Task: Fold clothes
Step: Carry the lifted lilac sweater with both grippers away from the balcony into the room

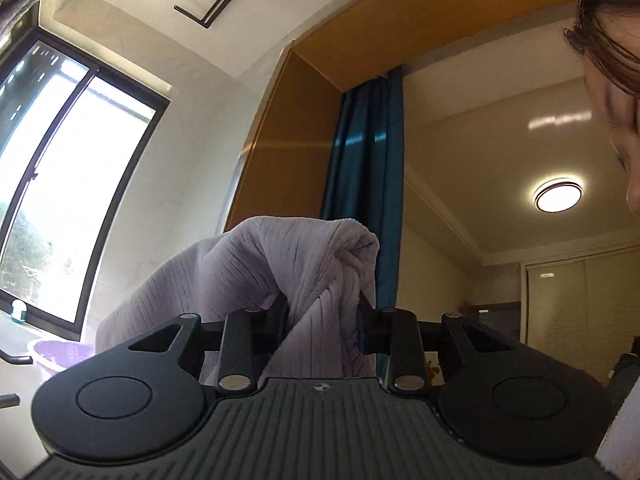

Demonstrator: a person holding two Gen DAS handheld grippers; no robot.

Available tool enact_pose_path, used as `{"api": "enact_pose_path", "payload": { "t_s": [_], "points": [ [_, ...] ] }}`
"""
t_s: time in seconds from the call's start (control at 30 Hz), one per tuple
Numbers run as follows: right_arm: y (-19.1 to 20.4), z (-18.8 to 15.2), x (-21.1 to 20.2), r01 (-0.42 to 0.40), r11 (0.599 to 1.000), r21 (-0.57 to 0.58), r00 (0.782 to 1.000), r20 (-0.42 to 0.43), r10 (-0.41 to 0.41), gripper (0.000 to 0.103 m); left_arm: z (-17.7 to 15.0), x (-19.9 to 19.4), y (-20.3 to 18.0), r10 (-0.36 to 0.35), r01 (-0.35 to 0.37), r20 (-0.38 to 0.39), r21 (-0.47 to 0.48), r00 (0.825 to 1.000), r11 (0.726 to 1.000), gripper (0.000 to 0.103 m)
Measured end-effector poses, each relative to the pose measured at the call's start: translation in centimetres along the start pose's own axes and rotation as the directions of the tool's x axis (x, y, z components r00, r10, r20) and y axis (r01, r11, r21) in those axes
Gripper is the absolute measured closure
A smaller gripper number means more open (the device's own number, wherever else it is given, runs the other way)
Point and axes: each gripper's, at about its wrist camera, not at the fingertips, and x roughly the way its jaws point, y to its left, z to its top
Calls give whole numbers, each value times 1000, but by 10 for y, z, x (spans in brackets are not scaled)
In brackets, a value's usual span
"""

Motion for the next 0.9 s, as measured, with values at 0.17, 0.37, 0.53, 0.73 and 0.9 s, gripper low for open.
{"api": "enact_pose_path", "payload": {
  "t_s": [0.17,0.37,0.53,0.73,0.9],
  "points": [
    [-9,-17,-46,154,988,14,987,-47,-153,83,-27,25,13,-149,150,16,-139,989,979,72],
    [-40,-37,-108,276,958,72,961,-32,-274,83,-49,73,-11,-274,269,-3,-188,962,945,72],
    [-83,-59,-160,291,951,104,957,-8,-292,83,-73,124,-60,-367,355,-26,-198,930,914,71],
    [-164,-93,-254,254,958,134,965,37,-261,83,-122,208,-143,-465,437,-37,-282,885,854,71],
    [-253,-102,-352,304,941,147,949,44,-313,83,-176,287,-218,-529,488,-31,-344,848,802,71]
  ]
}}
